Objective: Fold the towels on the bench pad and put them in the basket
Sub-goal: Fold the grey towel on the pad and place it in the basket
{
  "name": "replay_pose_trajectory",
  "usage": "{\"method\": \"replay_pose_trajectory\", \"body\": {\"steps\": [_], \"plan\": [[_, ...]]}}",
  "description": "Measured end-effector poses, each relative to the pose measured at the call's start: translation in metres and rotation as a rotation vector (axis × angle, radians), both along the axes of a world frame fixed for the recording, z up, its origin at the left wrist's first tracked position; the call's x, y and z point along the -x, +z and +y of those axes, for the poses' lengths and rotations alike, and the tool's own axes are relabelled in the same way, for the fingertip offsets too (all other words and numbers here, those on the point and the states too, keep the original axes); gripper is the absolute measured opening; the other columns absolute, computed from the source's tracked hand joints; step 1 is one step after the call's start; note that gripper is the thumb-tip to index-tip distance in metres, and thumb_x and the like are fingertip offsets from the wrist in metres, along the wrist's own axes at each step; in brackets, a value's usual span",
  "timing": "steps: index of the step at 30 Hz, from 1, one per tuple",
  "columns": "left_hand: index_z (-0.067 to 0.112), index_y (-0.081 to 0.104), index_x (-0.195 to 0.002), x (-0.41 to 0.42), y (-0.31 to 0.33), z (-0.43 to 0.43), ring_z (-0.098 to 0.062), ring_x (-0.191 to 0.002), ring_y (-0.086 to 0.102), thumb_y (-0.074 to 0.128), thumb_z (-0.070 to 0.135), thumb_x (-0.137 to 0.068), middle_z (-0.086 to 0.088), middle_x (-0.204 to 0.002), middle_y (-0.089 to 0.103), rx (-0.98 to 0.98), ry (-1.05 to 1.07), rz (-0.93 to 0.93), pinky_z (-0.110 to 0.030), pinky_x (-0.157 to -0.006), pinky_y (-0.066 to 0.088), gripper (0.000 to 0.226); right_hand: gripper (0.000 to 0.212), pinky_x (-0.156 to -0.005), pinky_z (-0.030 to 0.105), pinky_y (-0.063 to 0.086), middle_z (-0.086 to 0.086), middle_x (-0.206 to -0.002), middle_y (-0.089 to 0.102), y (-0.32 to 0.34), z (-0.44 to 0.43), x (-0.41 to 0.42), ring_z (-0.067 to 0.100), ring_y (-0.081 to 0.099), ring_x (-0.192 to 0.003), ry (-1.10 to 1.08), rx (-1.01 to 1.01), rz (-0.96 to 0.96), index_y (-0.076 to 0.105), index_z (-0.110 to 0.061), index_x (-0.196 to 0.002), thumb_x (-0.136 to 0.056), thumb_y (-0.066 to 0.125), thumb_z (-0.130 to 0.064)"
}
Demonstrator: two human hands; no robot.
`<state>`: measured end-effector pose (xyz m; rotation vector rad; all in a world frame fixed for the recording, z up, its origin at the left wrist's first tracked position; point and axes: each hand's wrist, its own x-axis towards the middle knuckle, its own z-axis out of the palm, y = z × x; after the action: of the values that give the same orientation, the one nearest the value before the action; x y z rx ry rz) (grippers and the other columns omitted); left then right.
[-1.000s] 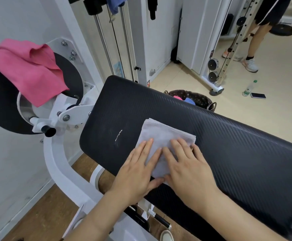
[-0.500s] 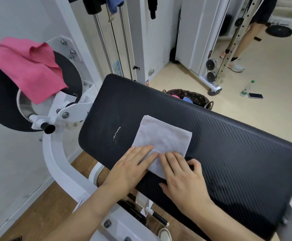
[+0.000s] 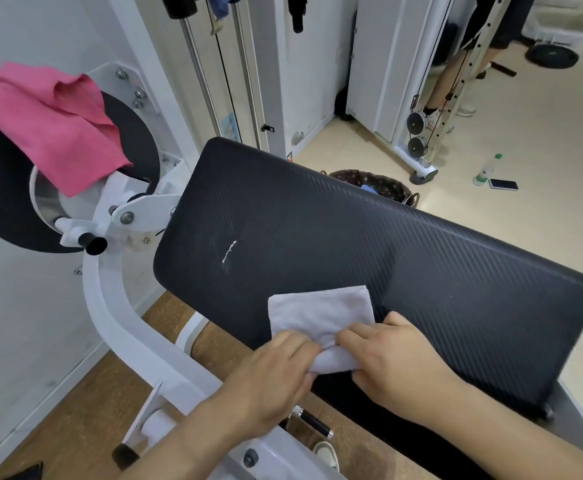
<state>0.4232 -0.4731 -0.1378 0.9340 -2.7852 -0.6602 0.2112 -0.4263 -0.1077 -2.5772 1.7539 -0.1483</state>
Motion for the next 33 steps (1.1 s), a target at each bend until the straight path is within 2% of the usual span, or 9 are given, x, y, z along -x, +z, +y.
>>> {"method": "replay_pose_trajectory", "body": {"steps": [4, 7, 14, 19, 21, 23, 25, 29, 33], "plan": [[0.031, 0.042, -0.122, -0.003, -0.003, 0.004, -0.002, -0.117, 0.028, 0.059, 0.045, -0.085, 0.017, -0.127, 0.031, -0.051, 0.127, -0.026, -0.020, -0.091, 0.041, 0.043, 0.025, -0.058, 0.028, 0.024, -0.009, -0.066, 0.060, 0.006, -0.008, 0.000, 0.014, 0.058, -0.055, -0.102, -0.166, -0.062, 0.054, -0.028, -0.078, -0.068, 0.031, -0.032], [0.032, 0.056, -0.110, -0.006, 0.001, -0.010, 0.002, -0.100, 0.041, 0.064, 0.020, -0.077, 0.020, -0.111, 0.047, -0.105, 0.208, 0.023, -0.019, -0.081, 0.041, 0.036, 0.024, -0.069, 0.031, 0.038, -0.007, -0.082, 0.065, 0.014, -0.019, 0.005, 0.015, 0.061, -0.078, -0.172, -0.302, -0.176, 0.055, -0.027, -0.094, -0.076, 0.041, -0.036], [0.039, 0.063, -0.099, -0.012, 0.016, -0.054, -0.003, -0.086, 0.062, 0.065, 0.025, -0.084, 0.019, -0.091, 0.065, -0.559, 0.415, 0.153, -0.031, -0.077, 0.057, 0.021, 0.016, -0.083, 0.042, 0.056, -0.006, -0.090, 0.073, 0.011, -0.035, 0.025, 0.010, 0.069, -0.087, -0.401, -0.579, -0.952, 0.070, -0.025, -0.096, -0.081, 0.070, -0.032], [0.041, 0.064, -0.108, -0.018, 0.008, -0.055, -0.006, -0.099, 0.063, 0.072, 0.031, -0.084, 0.019, -0.100, 0.067, -0.684, 0.564, 0.341, -0.035, -0.083, 0.058, 0.027, 0.013, -0.067, 0.032, 0.054, -0.005, -0.074, 0.067, -0.001, -0.032, 0.010, 0.009, 0.063, -0.070, -0.504, -0.276, -0.824, 0.061, -0.023, -0.083, -0.089, 0.062, -0.035], [0.038, 0.061, -0.113, -0.015, 0.005, -0.049, -0.012, -0.102, 0.065, 0.073, 0.028, -0.083, 0.015, -0.102, 0.067, -0.714, 0.669, 0.475, -0.035, -0.081, 0.059, 0.033, 0.030, -0.050, 0.018, 0.036, -0.005, -0.055, 0.049, 0.001, -0.030, 0.000, 0.009, 0.047, -0.051, -0.538, -0.148, -0.709, 0.042, -0.028, -0.066, -0.091, 0.059, -0.033], [0.038, 0.052, -0.121, -0.005, 0.003, -0.042, -0.009, -0.100, 0.063, 0.075, 0.026, -0.082, 0.020, -0.107, 0.061, -0.603, 0.765, 0.493, -0.028, -0.078, 0.059, 0.047, 0.036, -0.046, 0.019, 0.027, -0.008, -0.051, 0.040, 0.001, -0.030, -0.008, 0.008, 0.041, -0.046, -0.567, -0.076, -0.644, 0.034, -0.030, -0.066, -0.092, 0.058, -0.033], [0.039, 0.045, -0.124, 0.003, 0.003, -0.037, -0.006, -0.098, 0.056, 0.079, 0.028, -0.078, 0.021, -0.109, 0.052, -0.284, 0.814, 0.402, -0.022, -0.076, 0.055, 0.058, 0.019, -0.047, 0.015, 0.027, -0.010, -0.054, 0.044, -0.001, -0.029, -0.013, 0.006, 0.045, -0.048, -0.587, -0.033, -0.642, 0.047, -0.026, -0.080, -0.092, 0.059, -0.034], [0.023, 0.056, -0.103, 0.007, 0.001, -0.030, -0.014, -0.088, 0.045, 0.078, 0.015, -0.074, -0.003, -0.102, 0.052, 0.458, 0.505, 0.241, -0.027, -0.061, 0.048, 0.037, 0.027, -0.051, 0.021, 0.038, -0.009, -0.062, 0.053, -0.004, -0.030, -0.018, 0.010, 0.054, -0.053, -0.650, -0.004, -0.637, 0.040, -0.027, -0.105, -0.090, 0.061, -0.035], [0.016, 0.058, -0.116, 0.012, -0.005, -0.013, -0.017, -0.094, 0.054, 0.068, 0.023, -0.079, -0.001, -0.110, 0.057, 0.440, 0.313, 0.159, -0.029, -0.066, 0.056, 0.038, 0.035, -0.054, 0.034, 0.045, -0.005, -0.078, 0.051, 0.001, -0.031, -0.024, 0.021, 0.055, -0.059, -0.696, 0.034, -0.597, 0.027, -0.033, -0.094, -0.087, 0.061, -0.038]]}}
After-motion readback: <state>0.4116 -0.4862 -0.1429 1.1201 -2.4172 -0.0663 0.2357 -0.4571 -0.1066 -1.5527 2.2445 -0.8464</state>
